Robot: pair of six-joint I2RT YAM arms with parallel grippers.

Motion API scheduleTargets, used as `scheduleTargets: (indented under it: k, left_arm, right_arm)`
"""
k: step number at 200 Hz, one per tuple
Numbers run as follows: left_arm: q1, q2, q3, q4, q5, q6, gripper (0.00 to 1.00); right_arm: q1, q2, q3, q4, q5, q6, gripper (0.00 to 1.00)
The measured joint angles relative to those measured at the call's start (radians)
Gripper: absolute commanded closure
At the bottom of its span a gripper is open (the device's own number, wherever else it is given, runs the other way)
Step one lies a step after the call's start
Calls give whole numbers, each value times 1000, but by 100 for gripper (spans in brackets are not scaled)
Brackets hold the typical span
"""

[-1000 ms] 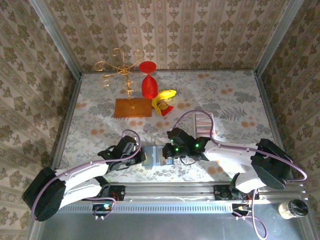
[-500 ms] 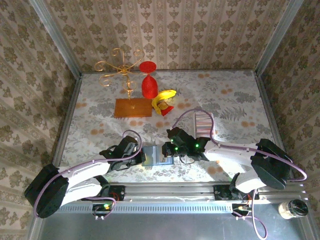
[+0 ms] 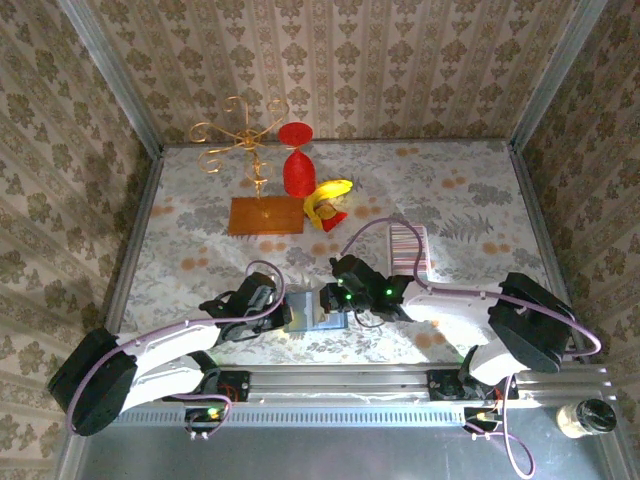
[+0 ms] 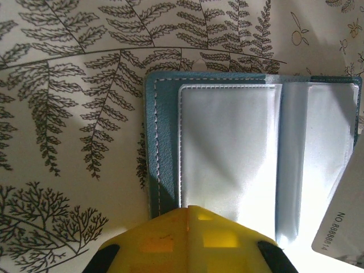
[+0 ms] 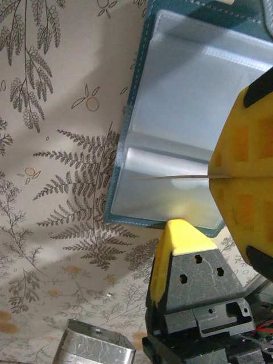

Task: Put the credit cards into the card holder
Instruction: Insert the credit card into the card slot.

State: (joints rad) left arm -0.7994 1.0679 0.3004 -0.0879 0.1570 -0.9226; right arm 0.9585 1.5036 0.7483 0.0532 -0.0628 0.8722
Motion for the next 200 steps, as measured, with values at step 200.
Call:
scheduleTargets:
  k: [200]
  left_arm:
    - [-5,0,0,0,-8,0,100]
  right_arm:
    - [0,90,-118,282,-3,229,100]
